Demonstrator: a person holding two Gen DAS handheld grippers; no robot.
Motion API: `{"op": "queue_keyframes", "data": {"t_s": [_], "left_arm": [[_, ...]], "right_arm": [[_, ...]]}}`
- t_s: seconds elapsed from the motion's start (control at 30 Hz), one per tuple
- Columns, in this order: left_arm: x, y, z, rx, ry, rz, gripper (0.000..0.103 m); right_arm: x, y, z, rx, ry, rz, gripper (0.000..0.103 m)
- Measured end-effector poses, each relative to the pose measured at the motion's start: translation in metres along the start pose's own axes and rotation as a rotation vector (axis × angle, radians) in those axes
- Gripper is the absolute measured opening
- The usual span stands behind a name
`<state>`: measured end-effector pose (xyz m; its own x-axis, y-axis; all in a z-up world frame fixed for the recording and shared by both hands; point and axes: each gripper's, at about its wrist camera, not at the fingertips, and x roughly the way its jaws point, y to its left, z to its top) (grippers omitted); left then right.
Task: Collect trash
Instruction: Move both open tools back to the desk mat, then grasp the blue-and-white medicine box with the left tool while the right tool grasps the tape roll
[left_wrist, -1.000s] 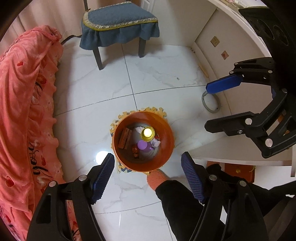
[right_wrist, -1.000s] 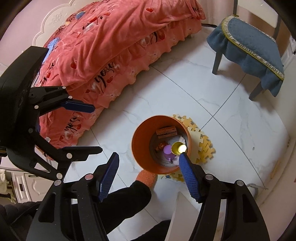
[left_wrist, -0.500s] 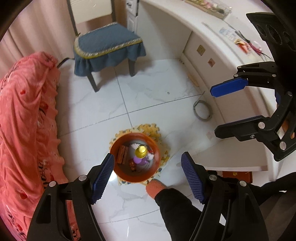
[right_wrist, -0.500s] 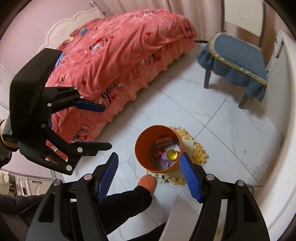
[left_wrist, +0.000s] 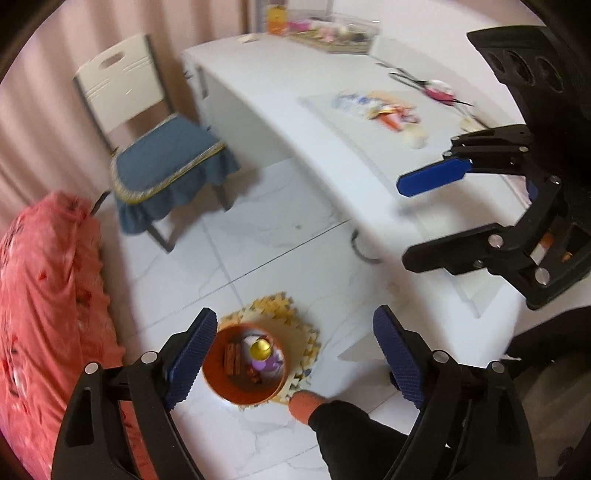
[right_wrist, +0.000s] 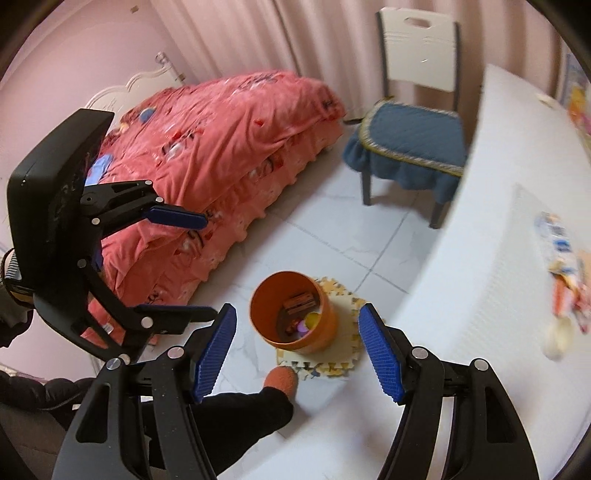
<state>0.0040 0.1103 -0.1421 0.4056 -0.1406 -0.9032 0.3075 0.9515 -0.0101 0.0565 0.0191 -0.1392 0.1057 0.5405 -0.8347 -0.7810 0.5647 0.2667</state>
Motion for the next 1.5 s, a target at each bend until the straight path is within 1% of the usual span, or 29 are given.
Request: {"op": "queue_keyframes", "data": {"t_s": [0.23, 0.3, 0.43, 0.57, 0.73, 0.9, 1.07, 1.27, 1.5], "left_arm": [[-0.008, -0.046, 0.031, 0.113, -0.036, -0.017, 0.086], [-0.009, -0.061, 0.042, 0.149, -0.048, -0.019, 0.088], [-0.009, -0.084, 0.058, 0.200, -0.061, -0.040, 0.088], [-0.006, -0.105, 0.074, 0.249, -0.058, -0.044, 0.088], [0.000, -0.119, 0.093, 0.279, -0.054, -0.057, 0.088], [0.009, -0.126, 0.111, 0.298, -0.045, -0.064, 0.088], [0.022, -0.122, 0.130, 0.297, -0.032, -0.075, 0.088], [0.048, -0.106, 0.157, 0.309, -0.018, -0.063, 0.088], [0.088, -0.088, 0.190, 0.334, 0.007, -0.078, 0.088]], "right_arm": [[-0.060, -0.035, -0.029, 0.056, -0.063, -0.076, 0.069], [-0.073, -0.044, -0.038, 0.076, -0.079, -0.098, 0.072], [-0.094, -0.064, -0.052, 0.114, -0.104, -0.136, 0.072], [-0.117, -0.091, -0.068, 0.164, -0.133, -0.159, 0.072], [-0.129, -0.115, -0.077, 0.210, -0.149, -0.185, 0.072], [-0.129, -0.134, -0.078, 0.246, -0.147, -0.195, 0.072], [-0.123, -0.151, -0.075, 0.270, -0.139, -0.196, 0.072], [-0.098, -0.177, -0.067, 0.290, -0.116, -0.203, 0.072], [-0.055, -0.207, -0.056, 0.306, -0.069, -0.201, 0.072]]}}
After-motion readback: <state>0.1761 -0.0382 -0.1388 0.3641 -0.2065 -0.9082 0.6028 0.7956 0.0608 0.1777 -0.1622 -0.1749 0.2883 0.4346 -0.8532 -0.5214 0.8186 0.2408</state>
